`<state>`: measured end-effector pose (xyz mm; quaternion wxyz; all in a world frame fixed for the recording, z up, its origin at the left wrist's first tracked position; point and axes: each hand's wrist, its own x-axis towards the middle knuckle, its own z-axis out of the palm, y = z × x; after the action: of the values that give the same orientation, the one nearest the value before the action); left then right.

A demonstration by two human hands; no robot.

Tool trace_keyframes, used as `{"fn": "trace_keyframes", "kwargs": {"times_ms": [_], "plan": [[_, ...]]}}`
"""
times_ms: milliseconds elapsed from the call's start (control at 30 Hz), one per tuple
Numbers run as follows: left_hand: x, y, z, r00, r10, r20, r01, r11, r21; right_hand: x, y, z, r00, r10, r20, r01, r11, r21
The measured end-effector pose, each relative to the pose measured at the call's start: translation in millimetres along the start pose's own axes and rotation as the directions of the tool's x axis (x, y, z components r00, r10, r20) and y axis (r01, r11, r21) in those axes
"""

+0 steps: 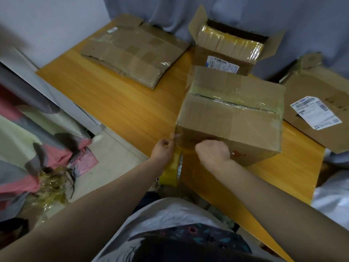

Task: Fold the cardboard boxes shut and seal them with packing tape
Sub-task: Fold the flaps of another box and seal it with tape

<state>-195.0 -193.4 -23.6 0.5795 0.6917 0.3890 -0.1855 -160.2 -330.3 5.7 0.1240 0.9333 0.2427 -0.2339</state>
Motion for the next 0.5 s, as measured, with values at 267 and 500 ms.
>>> {"fn": "trace_keyframes", "kwargs": {"times_ms": [267,500], "plan": [[6,-3,3,1.000,0.018,-0.018,-0.016,0.997,0.077,7,47,88,0.987,0.096,0.132,-0.136,0.931,0.339],[7,0,5,0.999,0.034,-0.014,-0.032,0.994,0.104,-25,21,40,0.694,-0.097,-0.714,0.384,0.888,0.253]]}}
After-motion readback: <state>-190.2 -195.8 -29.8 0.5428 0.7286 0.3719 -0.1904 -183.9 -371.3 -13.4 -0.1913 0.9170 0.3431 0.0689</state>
